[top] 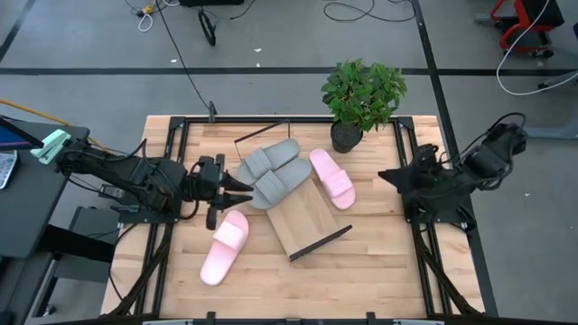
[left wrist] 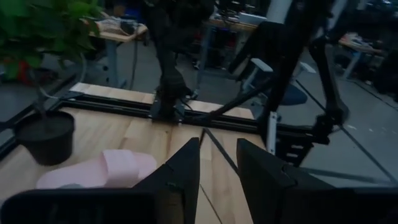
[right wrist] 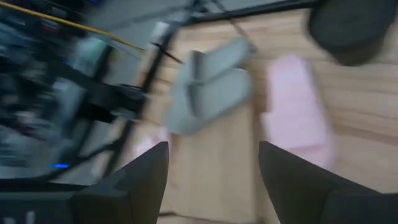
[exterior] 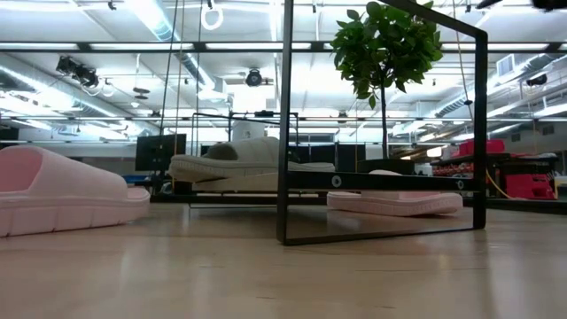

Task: Pick and place slides into the shelf
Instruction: Put the top pink slides on the shelf

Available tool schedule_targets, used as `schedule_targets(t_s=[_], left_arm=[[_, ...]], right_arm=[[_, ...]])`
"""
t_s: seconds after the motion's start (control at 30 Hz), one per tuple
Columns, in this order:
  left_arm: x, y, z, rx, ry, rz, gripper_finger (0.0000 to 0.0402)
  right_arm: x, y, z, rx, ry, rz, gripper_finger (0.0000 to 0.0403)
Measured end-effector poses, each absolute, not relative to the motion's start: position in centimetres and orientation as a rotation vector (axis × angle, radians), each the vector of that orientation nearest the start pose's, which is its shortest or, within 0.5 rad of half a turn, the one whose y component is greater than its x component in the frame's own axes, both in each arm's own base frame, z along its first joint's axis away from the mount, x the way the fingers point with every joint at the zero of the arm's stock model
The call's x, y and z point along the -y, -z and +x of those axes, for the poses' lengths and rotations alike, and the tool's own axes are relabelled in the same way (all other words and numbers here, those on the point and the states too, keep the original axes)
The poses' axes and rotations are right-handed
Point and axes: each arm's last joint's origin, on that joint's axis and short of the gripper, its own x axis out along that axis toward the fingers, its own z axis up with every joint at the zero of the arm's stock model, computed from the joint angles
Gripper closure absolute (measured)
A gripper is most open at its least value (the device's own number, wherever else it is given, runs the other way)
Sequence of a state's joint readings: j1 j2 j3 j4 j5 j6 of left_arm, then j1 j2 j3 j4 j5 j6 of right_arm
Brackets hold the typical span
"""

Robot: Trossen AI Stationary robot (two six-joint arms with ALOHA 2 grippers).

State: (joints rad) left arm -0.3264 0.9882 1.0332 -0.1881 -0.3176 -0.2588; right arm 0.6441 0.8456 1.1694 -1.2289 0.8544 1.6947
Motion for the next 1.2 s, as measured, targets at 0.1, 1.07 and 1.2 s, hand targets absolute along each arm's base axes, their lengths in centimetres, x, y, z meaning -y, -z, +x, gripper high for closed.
schedule_targets(t_s=[0.1, 1.07, 1.2], left_arm=[[5.8, -38.1, 20.3, -0.130, -0.046, -0.231, 0.0292], [2.6, -37.1, 22.3, -0.157, -0.267, -0.158, 0.0291], [1.9, -36.9, 22.6, -0.171, -0.296, -0.119, 0.0289]], right_arm=[[-5.2, -34.5, 10.7, -0.209, 0.543, 1.031, 0.0151], [-0.2, -22.1, 11.8, -0.271, 0.727, 1.437, 0.0151], [0.0, -21.1, 13.1, -0.343, 0.790, 1.466, 0.0151]])
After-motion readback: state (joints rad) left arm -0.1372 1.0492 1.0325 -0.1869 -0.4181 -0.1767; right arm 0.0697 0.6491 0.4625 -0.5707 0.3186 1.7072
